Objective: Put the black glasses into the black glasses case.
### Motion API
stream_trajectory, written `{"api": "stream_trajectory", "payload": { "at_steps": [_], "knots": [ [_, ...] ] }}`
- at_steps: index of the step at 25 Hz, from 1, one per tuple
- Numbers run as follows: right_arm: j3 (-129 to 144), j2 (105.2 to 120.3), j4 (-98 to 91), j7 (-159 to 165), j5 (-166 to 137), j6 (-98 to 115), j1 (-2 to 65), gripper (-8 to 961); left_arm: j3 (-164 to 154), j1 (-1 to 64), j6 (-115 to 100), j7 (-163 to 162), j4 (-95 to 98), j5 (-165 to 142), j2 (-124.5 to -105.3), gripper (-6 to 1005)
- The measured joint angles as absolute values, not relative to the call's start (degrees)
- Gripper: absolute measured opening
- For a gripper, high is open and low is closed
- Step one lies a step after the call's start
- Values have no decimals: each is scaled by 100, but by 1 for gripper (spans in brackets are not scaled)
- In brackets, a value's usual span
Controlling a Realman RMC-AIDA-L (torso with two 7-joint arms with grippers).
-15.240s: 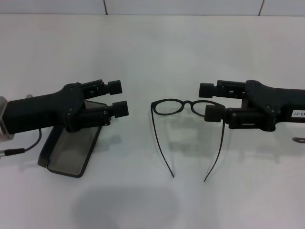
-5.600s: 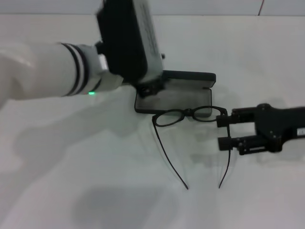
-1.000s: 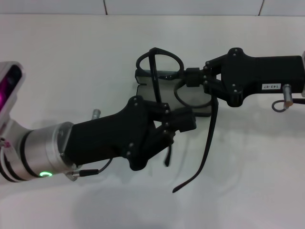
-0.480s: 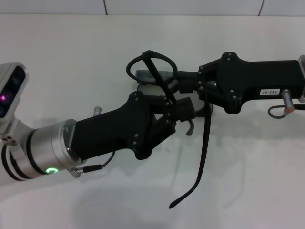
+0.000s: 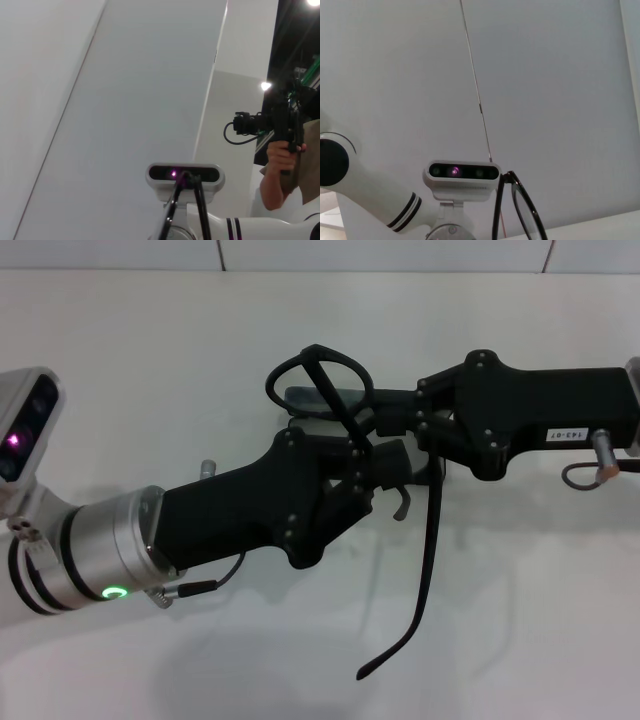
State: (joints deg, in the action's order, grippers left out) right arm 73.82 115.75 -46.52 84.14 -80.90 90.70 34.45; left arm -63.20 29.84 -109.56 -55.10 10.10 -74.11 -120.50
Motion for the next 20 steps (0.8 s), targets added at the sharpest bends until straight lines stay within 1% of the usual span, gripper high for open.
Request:
{"api": "stream_trajectory", "payload": {
  "at_steps": [20],
  "knots": [
    [7382, 11584, -4649, 8353, -8073, 9240, 3437, 64, -6334, 2981, -10885, -5510, 1010, -7281, -12050, 42]
  ]
}}
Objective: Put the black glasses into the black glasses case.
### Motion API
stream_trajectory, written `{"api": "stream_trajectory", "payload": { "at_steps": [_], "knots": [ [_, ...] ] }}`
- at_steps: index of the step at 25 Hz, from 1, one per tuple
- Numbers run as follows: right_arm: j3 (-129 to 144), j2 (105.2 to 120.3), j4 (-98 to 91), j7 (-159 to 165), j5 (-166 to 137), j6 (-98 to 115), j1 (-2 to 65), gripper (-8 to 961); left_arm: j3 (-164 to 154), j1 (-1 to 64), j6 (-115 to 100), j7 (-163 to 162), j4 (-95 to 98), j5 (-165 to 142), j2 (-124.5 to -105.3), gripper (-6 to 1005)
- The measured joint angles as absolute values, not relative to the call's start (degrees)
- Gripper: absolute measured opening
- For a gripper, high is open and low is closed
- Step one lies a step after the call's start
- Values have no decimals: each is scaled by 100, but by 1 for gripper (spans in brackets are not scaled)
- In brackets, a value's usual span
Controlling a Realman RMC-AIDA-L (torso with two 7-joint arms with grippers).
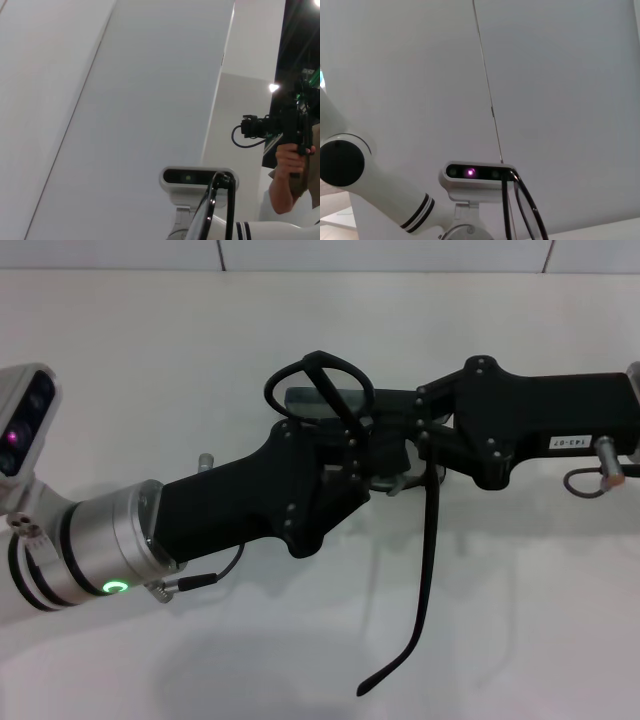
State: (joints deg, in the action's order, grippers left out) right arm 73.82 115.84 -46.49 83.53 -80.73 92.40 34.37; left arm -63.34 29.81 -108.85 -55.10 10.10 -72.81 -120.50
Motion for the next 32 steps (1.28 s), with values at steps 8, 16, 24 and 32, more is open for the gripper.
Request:
{"api": "stream_trajectory", "payload": {
  "at_steps": [8, 16, 24, 32],
  "knots": [
    [7122, 11565, -4501, 8155, -8000, 9107, 3381, 67, -6356, 2940, -10921, -5540, 1011, -7298, -12049, 43],
    [5705, 11554, -4318, 8037, -7708, 10085, 3308, 71, -6372, 2833, -10930, -5526, 1010, -7354, -12009, 43],
    [5984, 11611, -3731, 6863, -6175, 10211, 3471, 75, -6813, 3223, -10950, -5516, 1042, -7547, -12054, 43],
    [7176, 11618, -2347, 5620, -5769, 9332, 4247, 79, -6975, 3299, -11283, -5512, 1001, -6747, -12076, 44]
  ]
}}
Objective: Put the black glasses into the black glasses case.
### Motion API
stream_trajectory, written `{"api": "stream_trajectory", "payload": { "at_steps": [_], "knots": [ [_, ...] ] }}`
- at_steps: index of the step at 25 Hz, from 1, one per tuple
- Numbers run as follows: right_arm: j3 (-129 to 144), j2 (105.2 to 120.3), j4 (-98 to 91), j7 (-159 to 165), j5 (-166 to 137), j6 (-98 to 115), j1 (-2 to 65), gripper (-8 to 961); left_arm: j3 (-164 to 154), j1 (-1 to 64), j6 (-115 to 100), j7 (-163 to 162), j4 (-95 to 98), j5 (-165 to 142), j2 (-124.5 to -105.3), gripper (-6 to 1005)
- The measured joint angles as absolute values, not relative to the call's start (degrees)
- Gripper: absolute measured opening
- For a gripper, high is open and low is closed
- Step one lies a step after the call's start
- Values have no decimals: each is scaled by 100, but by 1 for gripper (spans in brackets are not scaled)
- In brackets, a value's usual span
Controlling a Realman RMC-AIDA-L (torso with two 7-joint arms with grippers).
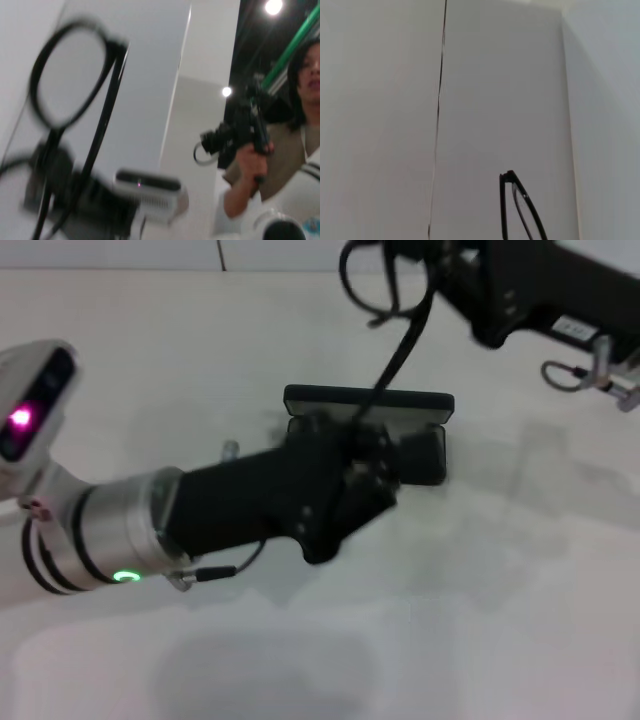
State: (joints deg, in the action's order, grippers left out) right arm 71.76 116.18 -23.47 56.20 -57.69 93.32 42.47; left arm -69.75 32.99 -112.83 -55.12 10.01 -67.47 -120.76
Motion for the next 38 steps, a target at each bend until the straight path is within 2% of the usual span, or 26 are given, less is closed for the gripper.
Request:
{"api": "stream_trajectory", "payload": {
  "at_steps": [26, 30, 35, 38],
  "knots": [
    [8378, 11617, -2374, 5662, -5776, 8557, 4215, 91, -6954, 3148, -10827, -5617, 928, -6104, -12042, 45],
    [8364, 11578, -2382, 5661, -5798, 8254, 4202, 93, -6960, 3109, -10864, -5597, 950, -6210, -12020, 45],
    [8385, 11552, -2549, 5874, -6267, 7834, 4180, 96, -6957, 3004, -10949, -5583, 999, -6258, -11999, 45],
    [8478, 11599, -3013, 6320, -6986, 7371, 4140, 97, -6893, 2621, -10990, -5572, 1207, -6073, -11956, 45]
  ]
}}
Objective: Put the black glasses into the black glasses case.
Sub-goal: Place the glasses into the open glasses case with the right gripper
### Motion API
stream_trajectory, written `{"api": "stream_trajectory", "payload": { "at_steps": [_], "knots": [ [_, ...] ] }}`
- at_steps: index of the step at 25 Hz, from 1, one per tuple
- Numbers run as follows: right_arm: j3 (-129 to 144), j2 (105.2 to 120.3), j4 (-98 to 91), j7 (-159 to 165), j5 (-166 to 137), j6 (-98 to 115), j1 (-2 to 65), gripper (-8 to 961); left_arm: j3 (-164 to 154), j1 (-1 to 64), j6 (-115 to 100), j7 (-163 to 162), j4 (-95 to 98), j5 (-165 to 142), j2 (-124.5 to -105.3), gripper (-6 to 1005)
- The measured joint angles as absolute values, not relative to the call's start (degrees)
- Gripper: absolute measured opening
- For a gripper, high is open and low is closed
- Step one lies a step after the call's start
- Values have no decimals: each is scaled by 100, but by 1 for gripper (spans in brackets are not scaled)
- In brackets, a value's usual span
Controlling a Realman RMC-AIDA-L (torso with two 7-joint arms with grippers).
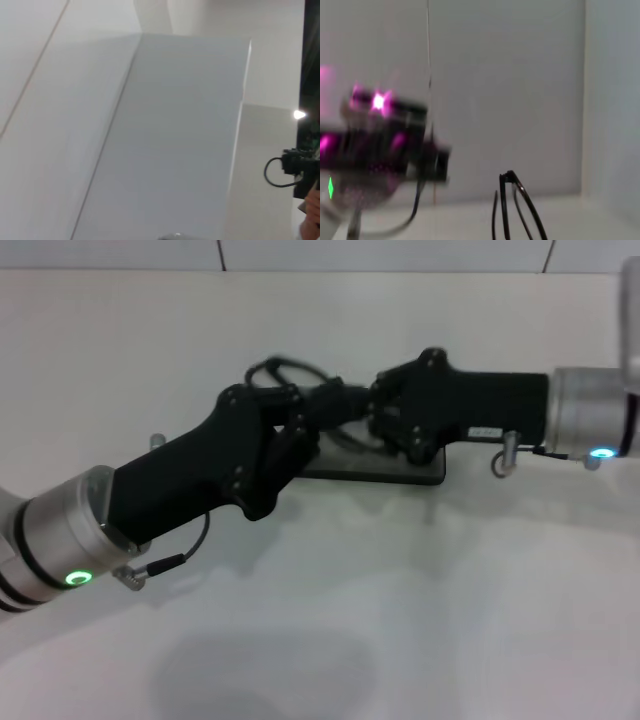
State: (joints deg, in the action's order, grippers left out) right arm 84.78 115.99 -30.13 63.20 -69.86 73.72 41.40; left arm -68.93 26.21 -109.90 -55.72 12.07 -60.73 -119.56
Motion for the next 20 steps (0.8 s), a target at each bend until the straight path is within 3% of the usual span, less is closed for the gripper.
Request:
{"api": "stream_trajectory", "payload": {
  "at_steps": [4, 7, 20],
  "knots": [
    [8672, 11609, -3359, 6730, -7342, 7065, 4129, 99, -6843, 2525, -10985, -5572, 1237, -6033, -11954, 45],
    [9463, 11596, -4778, 8313, -8736, 5922, 3955, 101, -6833, 2492, -10985, -5572, 1230, -6033, -11953, 46],
    [9502, 11597, -6170, 10164, -11264, 5694, 3823, 107, -6820, 2395, -10966, -5511, 1195, -5999, -11953, 46]
  ]
}}
